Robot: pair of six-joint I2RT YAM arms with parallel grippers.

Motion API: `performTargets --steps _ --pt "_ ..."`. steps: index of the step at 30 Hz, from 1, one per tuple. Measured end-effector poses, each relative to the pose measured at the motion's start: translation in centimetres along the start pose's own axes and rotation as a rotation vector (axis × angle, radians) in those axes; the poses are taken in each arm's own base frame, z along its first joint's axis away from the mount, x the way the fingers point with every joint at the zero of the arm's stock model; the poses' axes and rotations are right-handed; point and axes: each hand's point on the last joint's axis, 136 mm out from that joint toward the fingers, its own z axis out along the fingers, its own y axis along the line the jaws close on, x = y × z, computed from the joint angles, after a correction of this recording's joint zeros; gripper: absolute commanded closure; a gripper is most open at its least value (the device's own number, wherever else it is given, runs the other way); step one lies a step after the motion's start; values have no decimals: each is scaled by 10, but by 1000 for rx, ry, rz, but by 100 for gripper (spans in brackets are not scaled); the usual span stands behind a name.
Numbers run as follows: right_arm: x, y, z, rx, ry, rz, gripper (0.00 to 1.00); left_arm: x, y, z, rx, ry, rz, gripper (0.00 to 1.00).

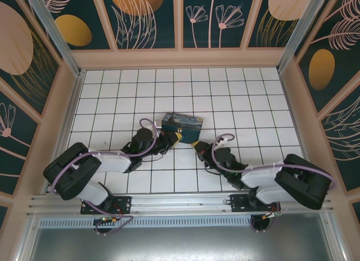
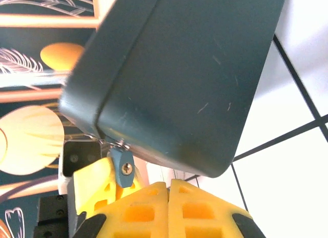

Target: Unlock the padlock with the key

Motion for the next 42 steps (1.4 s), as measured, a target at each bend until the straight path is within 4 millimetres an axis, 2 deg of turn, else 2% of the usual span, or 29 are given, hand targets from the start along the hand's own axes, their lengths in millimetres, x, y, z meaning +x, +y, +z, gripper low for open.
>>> performTargets --steps 8,16,26,42 --pt "-9 2 -4 22 -77 15 100 -4 4 -1 -11 -25 -15 100" --pt "-5 -1 9 52 -103 22 100 -8 7 -3 -19 -52 -32 100" --pt "1 8 24 43 -113 33 100 -10 8 -5 -21 -72 -48 100" --pt "5 12 38 38 -115 42 100 -12 7 -7 -19 -84 -51 100"
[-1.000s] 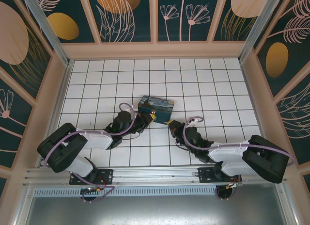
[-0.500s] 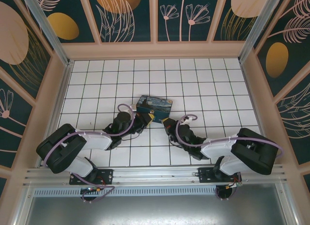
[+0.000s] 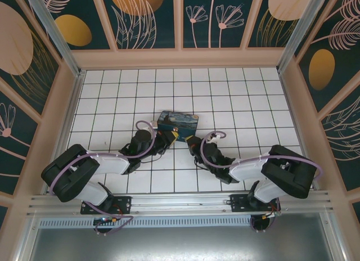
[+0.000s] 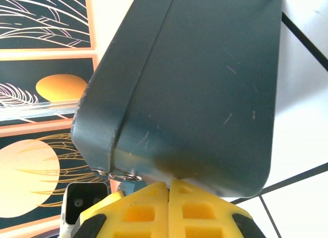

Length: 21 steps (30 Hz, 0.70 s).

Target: Unlock the padlock with the key

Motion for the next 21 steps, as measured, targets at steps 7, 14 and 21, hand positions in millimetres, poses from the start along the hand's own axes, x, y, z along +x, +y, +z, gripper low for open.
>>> performTargets --steps 7,14,21 --pt "3 9 4 -18 2 7 100 -1 0 0 0 -4 0 100" --pt "4 6 7 -12 5 5 100 0 0 0 1 -3 0 100" --pt "4 6 7 -13 4 6 100 0 0 0 1 -3 0 100"
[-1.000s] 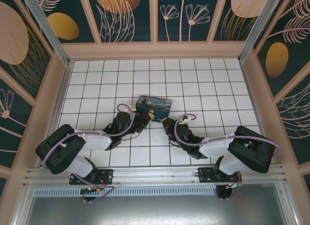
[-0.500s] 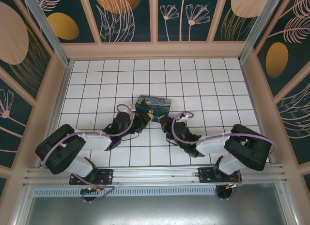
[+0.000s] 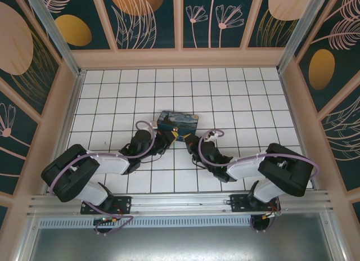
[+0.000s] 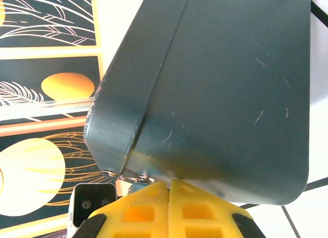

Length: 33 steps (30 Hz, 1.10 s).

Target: Unlock the padlock with the key

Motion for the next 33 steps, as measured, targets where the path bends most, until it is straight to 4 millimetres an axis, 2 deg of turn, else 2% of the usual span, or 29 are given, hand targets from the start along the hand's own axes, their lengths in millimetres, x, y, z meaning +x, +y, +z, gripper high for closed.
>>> performTargets --steps 11,19,26,33 --pt "4 -1 9 8 -1 -6 100 -6 5 -1 -15 -34 -3 100" --pt "7 0 15 -3 -9 -87 100 -10 7 -2 -23 -56 -8 100" --pt "9 0 15 -79 -29 -164 100 -12 7 -4 -19 -67 -32 100" --pt "12 2 16 -177 -36 -167 100 -14 6 -8 -14 -84 -52 100"
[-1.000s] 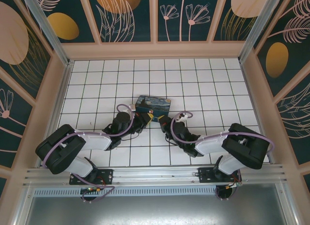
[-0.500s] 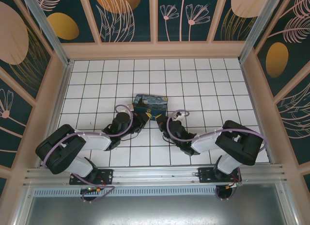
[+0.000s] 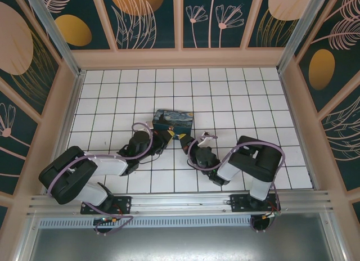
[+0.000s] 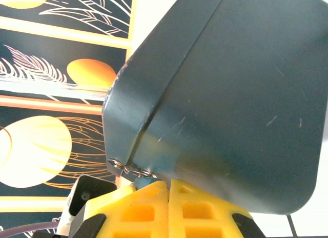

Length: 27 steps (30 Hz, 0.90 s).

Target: Unlock the padlock with the key

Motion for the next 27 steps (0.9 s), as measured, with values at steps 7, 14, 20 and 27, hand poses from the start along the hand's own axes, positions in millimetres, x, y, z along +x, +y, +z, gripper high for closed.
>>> performTargets --steps 7,14,20,27 --pt "-1 8 0 -43 -9 16 100 -2 -7 -3 21 -15 -3 100" --pt "1 11 1 -52 -5 21 100 -4 -9 -4 31 -23 -6 100" --pt "2 14 4 -61 -6 17 100 -8 -11 -4 42 -46 -17 100" --pt "4 15 4 -69 0 13 100 -9 -12 -5 47 -53 -20 100"
